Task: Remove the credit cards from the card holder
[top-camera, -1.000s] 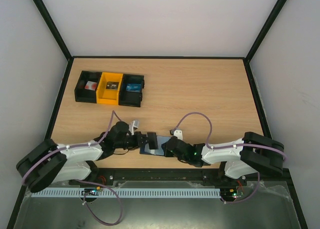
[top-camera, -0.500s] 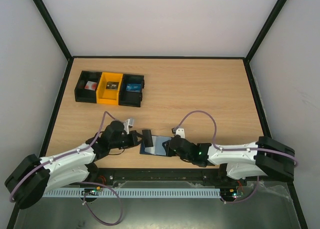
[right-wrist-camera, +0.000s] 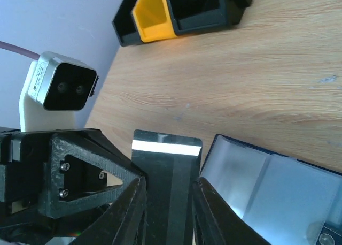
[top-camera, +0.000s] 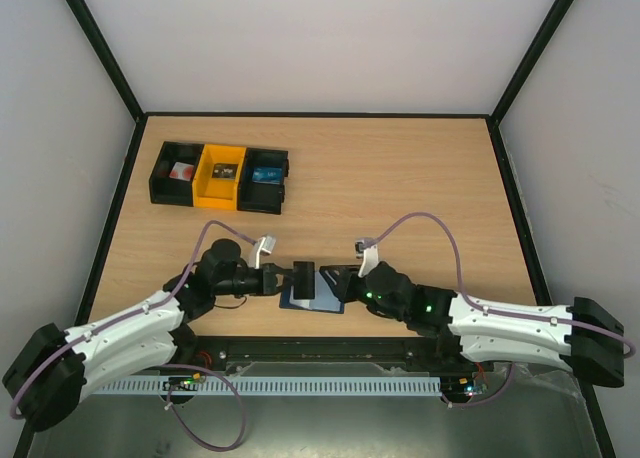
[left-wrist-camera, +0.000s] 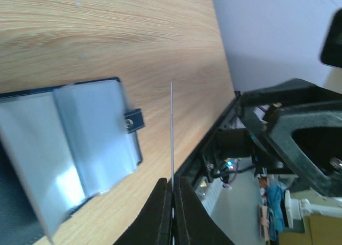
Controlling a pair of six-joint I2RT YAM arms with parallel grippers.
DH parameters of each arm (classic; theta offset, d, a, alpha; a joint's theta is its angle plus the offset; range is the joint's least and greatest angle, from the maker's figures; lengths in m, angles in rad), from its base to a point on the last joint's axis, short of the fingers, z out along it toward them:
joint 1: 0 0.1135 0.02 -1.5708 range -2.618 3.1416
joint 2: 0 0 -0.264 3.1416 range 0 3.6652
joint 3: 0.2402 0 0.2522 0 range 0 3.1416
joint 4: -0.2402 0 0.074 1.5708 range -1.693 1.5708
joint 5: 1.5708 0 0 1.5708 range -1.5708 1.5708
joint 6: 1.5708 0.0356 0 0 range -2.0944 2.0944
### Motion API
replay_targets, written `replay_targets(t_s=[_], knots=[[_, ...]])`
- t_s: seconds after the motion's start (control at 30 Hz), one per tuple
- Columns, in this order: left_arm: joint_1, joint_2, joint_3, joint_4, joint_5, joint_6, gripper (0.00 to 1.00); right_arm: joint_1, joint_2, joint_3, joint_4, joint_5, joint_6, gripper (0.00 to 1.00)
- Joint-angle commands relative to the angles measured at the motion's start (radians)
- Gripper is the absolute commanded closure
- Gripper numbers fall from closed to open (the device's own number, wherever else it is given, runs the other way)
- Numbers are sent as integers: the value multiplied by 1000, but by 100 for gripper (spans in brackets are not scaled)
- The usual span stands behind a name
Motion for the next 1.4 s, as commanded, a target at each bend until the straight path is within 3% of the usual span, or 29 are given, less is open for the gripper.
replay_targets(t_s=[0.0,0.13,0.23,0.37,0.57,0.77,1.0,1.2,1.37], knots=[[8,-59,21,34,118,44,97,4,-58,-53,57,11,9,75],[10,-85,11,82,117,-23,97,4,-91,-48,77,-27,28,73],[22,-117,-17,128,74,-163,97,4,-103,-73,159,-90,-65,68],[60,-107,-77,337,199,-349,97,4,-118,-15,62,-9,-235,66],[114,-143,-51,287,303,-395,97,4,-179,-16,97,-41,-580,63],[116,-196,-4,212,356,-415,97,4,-237,-79,208,67,-999,62],[115,-242,-10,218,395,-480,97,4,-305,-160,302,-133,-1501,60],[115,-256,-23,223,409,-500,97,4,-214,-156,349,-144,-1723,59],[116,-262,-33,226,411,-514,97,4,-115,-120,422,-140,-1818,59]])
